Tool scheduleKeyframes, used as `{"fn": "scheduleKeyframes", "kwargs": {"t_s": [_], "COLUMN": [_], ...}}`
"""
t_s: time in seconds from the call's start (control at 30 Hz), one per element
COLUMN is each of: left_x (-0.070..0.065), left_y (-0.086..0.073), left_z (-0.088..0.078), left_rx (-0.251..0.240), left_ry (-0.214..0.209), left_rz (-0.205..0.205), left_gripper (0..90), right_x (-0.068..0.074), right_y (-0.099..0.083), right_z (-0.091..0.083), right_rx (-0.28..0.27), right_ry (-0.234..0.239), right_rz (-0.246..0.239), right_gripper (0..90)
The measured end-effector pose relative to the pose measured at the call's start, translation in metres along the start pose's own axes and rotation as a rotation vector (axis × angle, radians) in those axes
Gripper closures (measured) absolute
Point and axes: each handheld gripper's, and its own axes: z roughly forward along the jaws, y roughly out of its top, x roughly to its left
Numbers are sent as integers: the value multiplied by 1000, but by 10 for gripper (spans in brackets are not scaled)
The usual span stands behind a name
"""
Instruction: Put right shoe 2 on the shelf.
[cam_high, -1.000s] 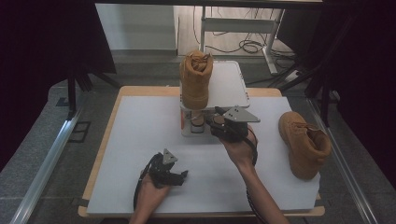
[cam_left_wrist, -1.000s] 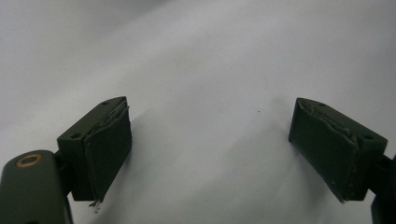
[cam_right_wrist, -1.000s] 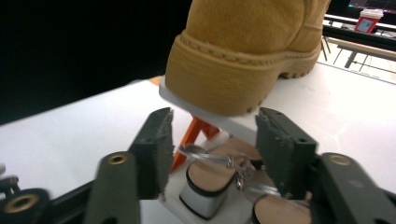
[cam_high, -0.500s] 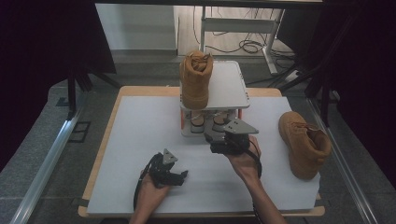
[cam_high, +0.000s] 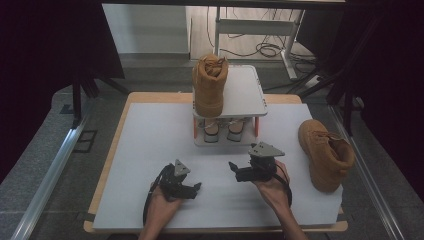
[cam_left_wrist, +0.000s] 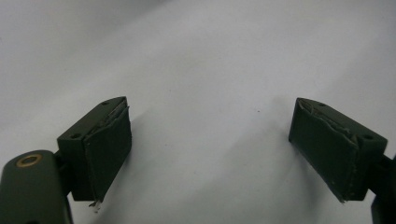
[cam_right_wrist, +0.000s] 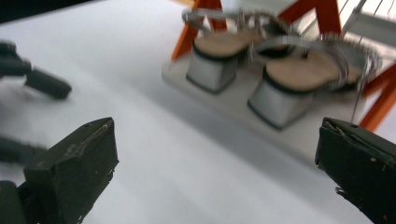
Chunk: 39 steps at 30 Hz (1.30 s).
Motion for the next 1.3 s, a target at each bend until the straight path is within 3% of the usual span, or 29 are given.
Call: {"fn": "scheduleKeyframes", "kwargs": {"t_s": [0.07,0.27,0.4,0.53,0.87,1.2,1.3], "left_x": [0,0,0,0,0,0,0], "left_y": [0,0,0,0,0,0,0], "left_z": [0,0,0,0,0,0,0], "left_rx": [2,0,2,2,2,2,2], "left_ry": [-2,-1,-2,-1,-1,-1,-1], "left_rz": [-1,-3,0,0,-1,0,0], "left_gripper": [131,131,131,131,131,132,132], "right_x": [-3,-10,-12,-16,-25,-44,-50], "right_y": [-8,-26,-37,-49,-78,-106,-114], "right_z": [-4,-17,-28,-39,-74,-121,-133], "right_rx": [32,55,74,89,120,62,52], "right_ry": [10,4,-21,-23,-92,-247,-294], "right_rz": [9,23,42,83,156,272,282], "right_gripper": [0,0,0,0,0,0,0]}}
